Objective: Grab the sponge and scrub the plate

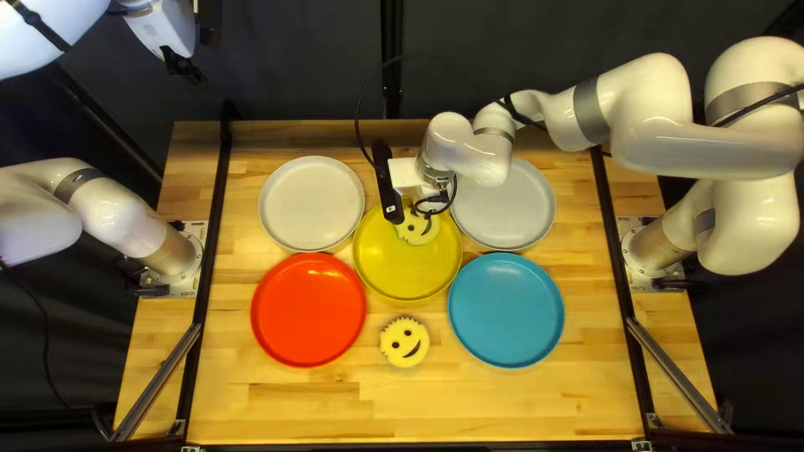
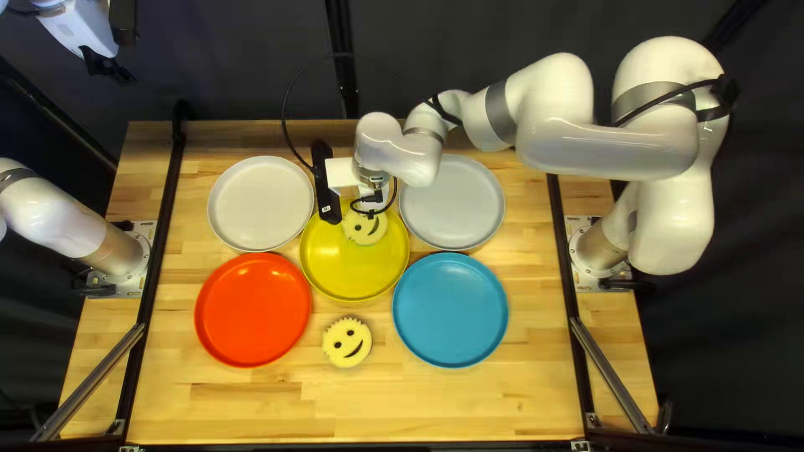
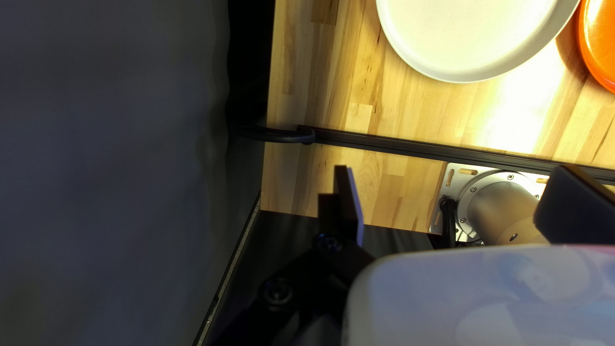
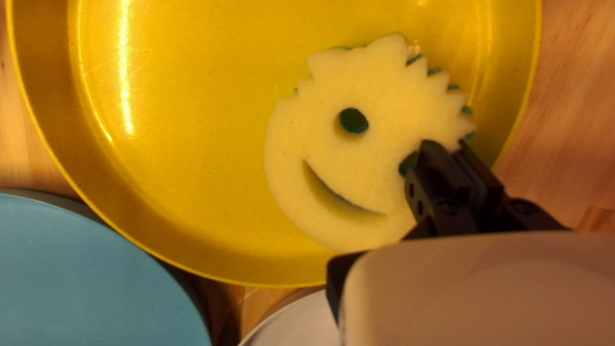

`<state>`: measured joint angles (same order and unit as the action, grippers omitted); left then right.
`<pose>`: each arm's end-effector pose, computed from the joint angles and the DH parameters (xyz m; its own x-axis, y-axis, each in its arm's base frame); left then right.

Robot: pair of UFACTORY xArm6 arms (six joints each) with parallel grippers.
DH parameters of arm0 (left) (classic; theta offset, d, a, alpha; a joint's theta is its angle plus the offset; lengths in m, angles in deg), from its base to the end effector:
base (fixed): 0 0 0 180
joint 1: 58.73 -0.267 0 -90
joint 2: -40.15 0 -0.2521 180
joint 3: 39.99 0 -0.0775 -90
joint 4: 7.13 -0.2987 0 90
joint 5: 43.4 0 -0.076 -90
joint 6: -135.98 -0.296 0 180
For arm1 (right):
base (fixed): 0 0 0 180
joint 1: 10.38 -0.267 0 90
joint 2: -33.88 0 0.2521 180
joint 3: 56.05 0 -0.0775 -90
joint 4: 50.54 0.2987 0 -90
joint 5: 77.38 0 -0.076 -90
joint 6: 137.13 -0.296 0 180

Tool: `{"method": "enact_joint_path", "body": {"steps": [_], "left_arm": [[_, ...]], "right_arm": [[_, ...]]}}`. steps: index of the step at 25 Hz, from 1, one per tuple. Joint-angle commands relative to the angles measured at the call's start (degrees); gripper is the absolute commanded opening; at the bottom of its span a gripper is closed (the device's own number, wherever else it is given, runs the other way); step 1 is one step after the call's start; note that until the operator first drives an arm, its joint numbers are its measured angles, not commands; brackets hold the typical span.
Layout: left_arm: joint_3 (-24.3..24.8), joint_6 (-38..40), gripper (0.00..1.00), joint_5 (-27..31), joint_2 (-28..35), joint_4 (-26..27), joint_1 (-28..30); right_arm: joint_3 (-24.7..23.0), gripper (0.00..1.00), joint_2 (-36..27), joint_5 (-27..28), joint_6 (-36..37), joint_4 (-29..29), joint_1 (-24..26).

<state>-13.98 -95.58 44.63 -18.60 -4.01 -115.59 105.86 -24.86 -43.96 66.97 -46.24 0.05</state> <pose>0.1621 0.2191 0.3033 0.9890 0.0863 0.1204 0.0945 -0.9934 -0.0646 0.4902 -0.0826 0.0225 0.9752 0.1764 0.1334 0.1772 -0.9842 0.0062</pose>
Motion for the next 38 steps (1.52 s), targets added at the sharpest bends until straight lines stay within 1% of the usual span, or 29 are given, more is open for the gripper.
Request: {"method": "enact_joint_path", "body": {"steps": [1, 12, 15, 22, 24, 27, 31, 38], "left_arm": [[0.00, 0.00, 1.00, 0.00, 0.00, 0.00, 0.00], [0.00, 0.00, 1.00, 0.00, 0.00, 0.00, 0.00], [0.00, 0.00, 1.00, 0.00, 0.00, 0.00, 0.00], [0.00, 0.00, 1.00, 0.00, 0.00, 0.00, 0.00], [0.00, 0.00, 1.00, 0.00, 0.00, 0.00, 0.00], [0.00, 0.00, 1.00, 0.00, 0.00, 0.00, 0.00], [0.00, 0.00, 1.00, 0.00, 0.00, 0.00, 0.00], [0.00, 0.00, 1.00, 0.00, 0.00, 0.00, 0.00]], "right_arm": [[0.15, 0.00, 0.19, -0.01, -1.19, -0.34, -0.97], [1.31, 0.00, 2.17, -1.16, -3.32, -0.15, -6.80], [2.86, 0.00, 3.68, -1.16, -5.05, -1.30, -9.17], [5.46, 0.00, 3.89, 0.77, -9.28, -4.89, -12.73], [7.88, 0.00, 5.46, 1.64, -10.05, -5.86, -13.46], [10.50, 0.00, 7.18, 2.81, -9.13, -6.08, -12.66], [13.77, 0.00, 9.31, 4.78, -6.20, -5.11, -10.10], [16.63, 0.00, 11.31, 7.25, -3.10, -3.75, -6.96]]}}
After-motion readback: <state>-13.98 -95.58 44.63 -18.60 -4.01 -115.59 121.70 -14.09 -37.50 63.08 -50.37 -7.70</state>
